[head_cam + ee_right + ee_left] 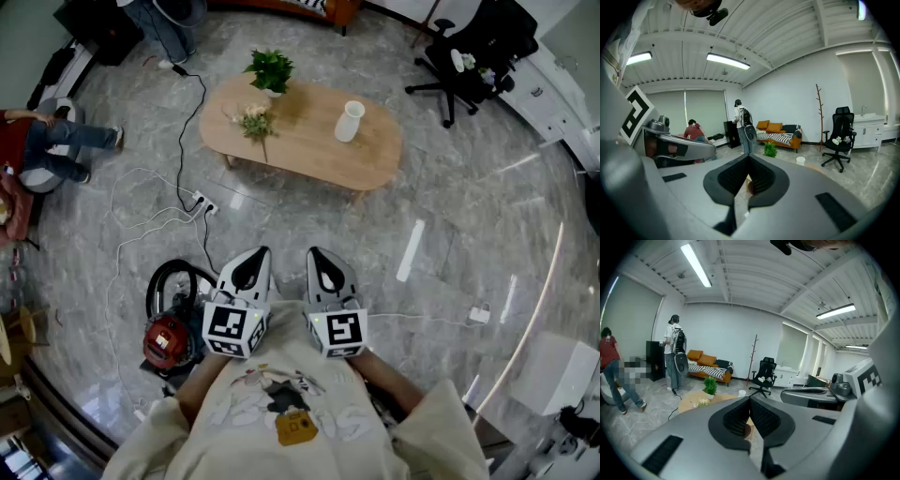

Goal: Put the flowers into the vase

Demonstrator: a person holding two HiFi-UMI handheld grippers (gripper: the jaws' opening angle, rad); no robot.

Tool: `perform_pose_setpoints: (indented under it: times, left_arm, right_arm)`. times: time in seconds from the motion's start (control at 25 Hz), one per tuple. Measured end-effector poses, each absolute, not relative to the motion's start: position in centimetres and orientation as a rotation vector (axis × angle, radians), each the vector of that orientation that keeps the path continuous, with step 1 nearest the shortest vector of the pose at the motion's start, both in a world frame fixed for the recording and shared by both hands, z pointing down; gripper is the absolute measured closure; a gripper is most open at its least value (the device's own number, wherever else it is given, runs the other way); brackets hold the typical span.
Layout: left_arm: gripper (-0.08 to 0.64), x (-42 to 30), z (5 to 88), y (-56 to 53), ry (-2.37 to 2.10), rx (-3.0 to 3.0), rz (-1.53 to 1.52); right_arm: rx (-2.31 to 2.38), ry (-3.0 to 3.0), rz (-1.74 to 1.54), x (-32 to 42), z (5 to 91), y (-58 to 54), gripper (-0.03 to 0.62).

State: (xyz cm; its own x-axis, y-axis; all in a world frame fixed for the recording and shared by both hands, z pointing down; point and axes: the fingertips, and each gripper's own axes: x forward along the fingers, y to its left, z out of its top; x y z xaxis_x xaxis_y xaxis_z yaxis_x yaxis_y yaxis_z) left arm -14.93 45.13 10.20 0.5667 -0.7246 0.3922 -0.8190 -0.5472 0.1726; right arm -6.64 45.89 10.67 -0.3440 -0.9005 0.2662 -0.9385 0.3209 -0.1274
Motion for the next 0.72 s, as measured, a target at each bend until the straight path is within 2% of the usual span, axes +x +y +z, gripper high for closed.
perform_pose_setpoints:
  times: [0.72]
  left_arm:
    - [0.551,-17.8,10.5,46.3,-1.264,2.411,0.381]
  right_arm:
    - [1.653,-2.449,0.464,-9.4,11.2,47.4,0.588]
